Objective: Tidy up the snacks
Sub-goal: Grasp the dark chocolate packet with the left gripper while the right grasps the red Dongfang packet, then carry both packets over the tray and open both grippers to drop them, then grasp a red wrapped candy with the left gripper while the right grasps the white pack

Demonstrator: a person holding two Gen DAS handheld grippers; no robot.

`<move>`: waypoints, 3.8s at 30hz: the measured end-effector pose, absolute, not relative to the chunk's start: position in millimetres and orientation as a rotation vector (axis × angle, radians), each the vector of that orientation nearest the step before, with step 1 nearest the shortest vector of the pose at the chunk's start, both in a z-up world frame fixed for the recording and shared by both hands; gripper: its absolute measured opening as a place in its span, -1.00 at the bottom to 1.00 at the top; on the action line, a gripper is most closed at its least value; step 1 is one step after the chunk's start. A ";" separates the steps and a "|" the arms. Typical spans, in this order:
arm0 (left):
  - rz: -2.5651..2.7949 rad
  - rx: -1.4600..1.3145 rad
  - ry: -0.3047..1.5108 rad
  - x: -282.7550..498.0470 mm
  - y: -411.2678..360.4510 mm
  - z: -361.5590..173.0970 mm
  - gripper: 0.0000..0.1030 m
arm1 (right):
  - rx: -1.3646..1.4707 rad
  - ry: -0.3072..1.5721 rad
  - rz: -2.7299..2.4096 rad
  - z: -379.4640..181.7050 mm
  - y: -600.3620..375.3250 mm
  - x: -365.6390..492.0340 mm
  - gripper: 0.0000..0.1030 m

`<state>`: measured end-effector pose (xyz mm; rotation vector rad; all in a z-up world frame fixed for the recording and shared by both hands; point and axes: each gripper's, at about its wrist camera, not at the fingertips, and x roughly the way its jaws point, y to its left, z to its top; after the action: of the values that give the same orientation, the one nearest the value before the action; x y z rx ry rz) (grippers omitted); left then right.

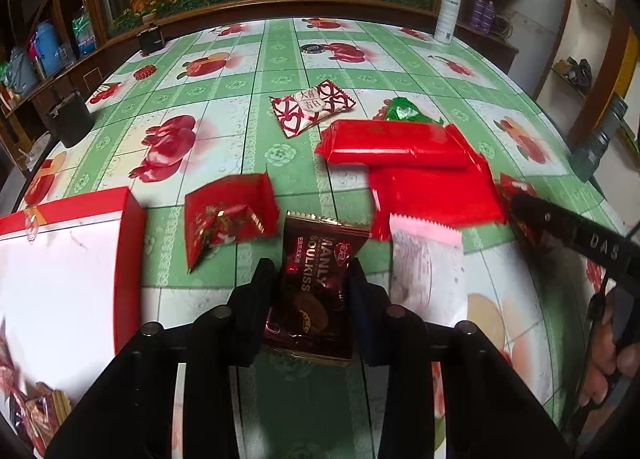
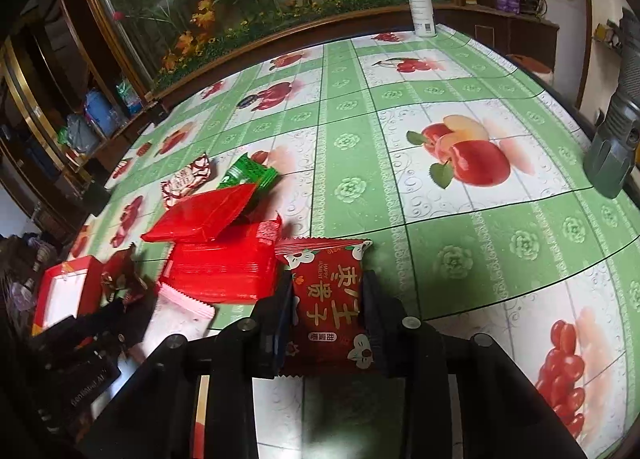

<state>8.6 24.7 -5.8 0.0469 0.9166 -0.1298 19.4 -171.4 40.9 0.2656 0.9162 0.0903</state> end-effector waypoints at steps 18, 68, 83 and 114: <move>-0.052 -0.043 0.727 -77.6 102.5 56.6 -0.36 | 0.319 0.698 0.324 76.9 -139.9 -9.3 -0.36; 0.357 -0.155 0.757 -111.9 238.0 26.9 0.19 | 0.215 0.706 0.840 86.8 80.1 -62.9 -0.30; 0.328 -0.039 0.683 -98.8 199.8 57.8 0.47 | 0.371 0.668 0.556 95.6 -49.1 -40.5 -0.06; -0.343 0.657 0.810 48.1 47.5 28.1 0.60 | 0.123 0.943 0.200 40.0 -46.4 -11.1 -0.03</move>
<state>48.1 47.5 28.1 0.6569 0.8095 -0.3428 -11.1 -46.4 40.0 0.1228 0.9433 0.2004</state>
